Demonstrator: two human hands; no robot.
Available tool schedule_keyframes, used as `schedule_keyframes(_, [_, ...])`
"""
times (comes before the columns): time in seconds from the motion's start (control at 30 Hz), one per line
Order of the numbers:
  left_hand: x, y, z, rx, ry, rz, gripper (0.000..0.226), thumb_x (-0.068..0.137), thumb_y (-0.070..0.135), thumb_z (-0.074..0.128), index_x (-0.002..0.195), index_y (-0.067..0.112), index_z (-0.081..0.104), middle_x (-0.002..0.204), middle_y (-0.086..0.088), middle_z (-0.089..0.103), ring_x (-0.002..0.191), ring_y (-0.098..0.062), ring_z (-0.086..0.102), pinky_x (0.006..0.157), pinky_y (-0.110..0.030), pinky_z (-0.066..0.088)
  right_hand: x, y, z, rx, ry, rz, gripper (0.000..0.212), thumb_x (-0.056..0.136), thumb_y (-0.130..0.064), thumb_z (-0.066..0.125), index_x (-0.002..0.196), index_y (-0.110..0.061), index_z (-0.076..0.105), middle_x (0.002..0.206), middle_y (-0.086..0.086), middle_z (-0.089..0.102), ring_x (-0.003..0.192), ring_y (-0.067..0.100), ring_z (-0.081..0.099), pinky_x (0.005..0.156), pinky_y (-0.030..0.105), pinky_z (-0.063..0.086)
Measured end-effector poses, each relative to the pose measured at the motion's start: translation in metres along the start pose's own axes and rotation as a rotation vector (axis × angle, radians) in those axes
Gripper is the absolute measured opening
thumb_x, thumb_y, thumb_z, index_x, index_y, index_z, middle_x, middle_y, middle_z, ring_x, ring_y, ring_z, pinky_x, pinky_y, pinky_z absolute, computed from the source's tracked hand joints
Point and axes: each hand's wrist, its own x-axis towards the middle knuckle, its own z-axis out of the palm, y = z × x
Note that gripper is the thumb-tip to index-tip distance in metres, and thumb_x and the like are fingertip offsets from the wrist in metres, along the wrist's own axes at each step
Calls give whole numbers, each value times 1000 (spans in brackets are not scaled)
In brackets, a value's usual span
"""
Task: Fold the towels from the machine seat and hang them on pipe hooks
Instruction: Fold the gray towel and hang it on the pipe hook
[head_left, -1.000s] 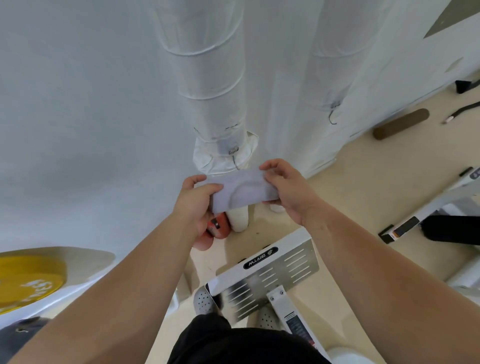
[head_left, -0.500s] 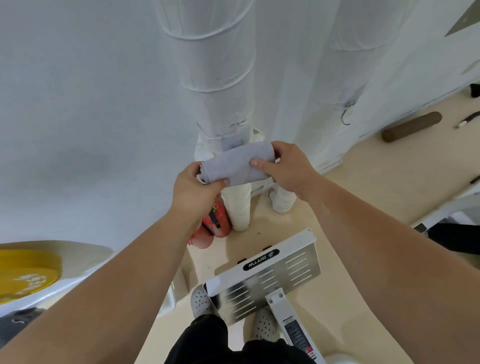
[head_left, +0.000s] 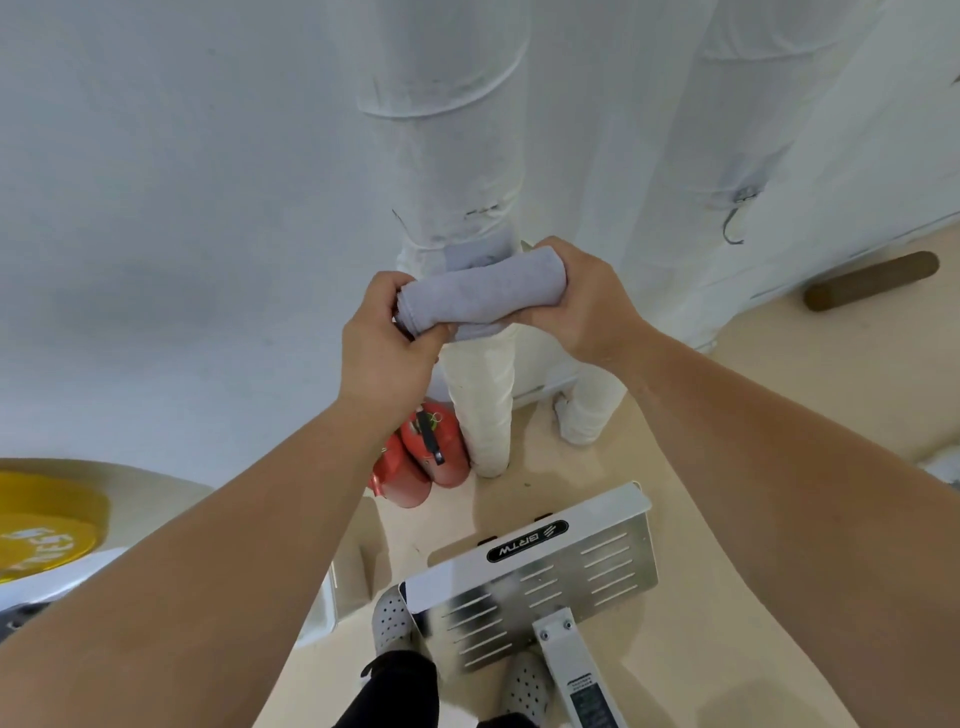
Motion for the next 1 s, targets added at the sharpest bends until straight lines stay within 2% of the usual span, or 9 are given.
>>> schedule_keyframes(0.1, [-3, -2, 1, 35, 41, 101, 35, 81, 13, 74, 103, 29, 53, 82, 0, 66, 74, -29, 69, 69, -45, 58, -1, 3, 2, 15, 39, -29, 47, 69, -24, 90, 104, -6, 63, 93, 5, 73, 87, 23, 70, 78, 42, 57])
schedule_keyframes(0.23, [-3, -5, 4, 8, 93, 140, 35, 82, 8, 72, 102, 29, 52, 81, -4, 66, 71, -29, 66, 67, -40, 56, -3, 6, 8, 26, 100, -72, 40, 73, -18, 88, 103, -9, 63, 92, 1, 71, 85, 19, 69, 75, 32, 56])
schedule_keyframes(0.37, [3, -7, 7, 27, 115, 177, 34, 81, 5, 71, 100, 25, 52, 77, 13, 58, 66, -4, 55, 63, -23, 50, -2, 7, 10, 35, 113, -96, 39, 75, -14, 87, 105, -12, 62, 91, -1, 70, 84, 18, 68, 74, 27, 55])
schedule_keyframes(0.43, [2, -9, 8, 16, 143, 195, 33, 81, 4, 71, 99, 24, 52, 76, 15, 57, 65, 0, 52, 61, -18, 47, -3, 6, 11, 41, 121, -98, 38, 75, -14, 87, 104, -14, 61, 90, -3, 70, 83, 14, 68, 73, 23, 53])
schedule_keyframes(0.57, [4, -10, 9, 39, 148, 206, 33, 79, 3, 72, 97, 22, 52, 75, 13, 57, 65, -5, 53, 60, -16, 46, -1, 13, 13, 45, 109, -86, 37, 76, -13, 86, 103, -14, 61, 89, -5, 68, 82, 11, 66, 73, 20, 51])
schedule_keyframes(0.7, [1, -12, 10, 68, 92, 153, 29, 79, 5, 74, 95, 19, 55, 79, -7, 64, 72, -28, 61, 64, -36, 52, -1, 24, 17, 33, 88, -47, 37, 75, -12, 86, 102, -4, 62, 90, 6, 71, 82, 21, 67, 72, 22, 52])
schedule_keyframes(0.8, [1, -19, 13, 44, 34, 12, 28, 79, 9, 77, 91, 22, 54, 77, -4, 66, 70, -28, 68, 64, -42, 56, -3, 25, 18, 53, 58, -27, 31, 74, -9, 84, 94, -12, 60, 80, -4, 66, 72, 10, 61, 67, 19, 48])
schedule_keyframes(0.93, [7, -15, 14, -15, -21, -132, 29, 77, 8, 81, 87, 21, 57, 82, -14, 68, 68, -34, 70, 51, -26, 53, -3, 25, 16, 113, -24, 84, 33, 73, -10, 85, 99, -10, 65, 81, -9, 67, 70, -2, 61, 67, 19, 49])
schedule_keyframes(1.0, [10, -10, 9, 9, -48, -151, 26, 76, 8, 80, 87, 18, 58, 78, -18, 70, 59, -29, 71, 51, -33, 56, -4, 20, 14, 105, -83, 159, 43, 73, -11, 88, 111, -9, 67, 90, -8, 72, 78, -4, 66, 73, 25, 55])
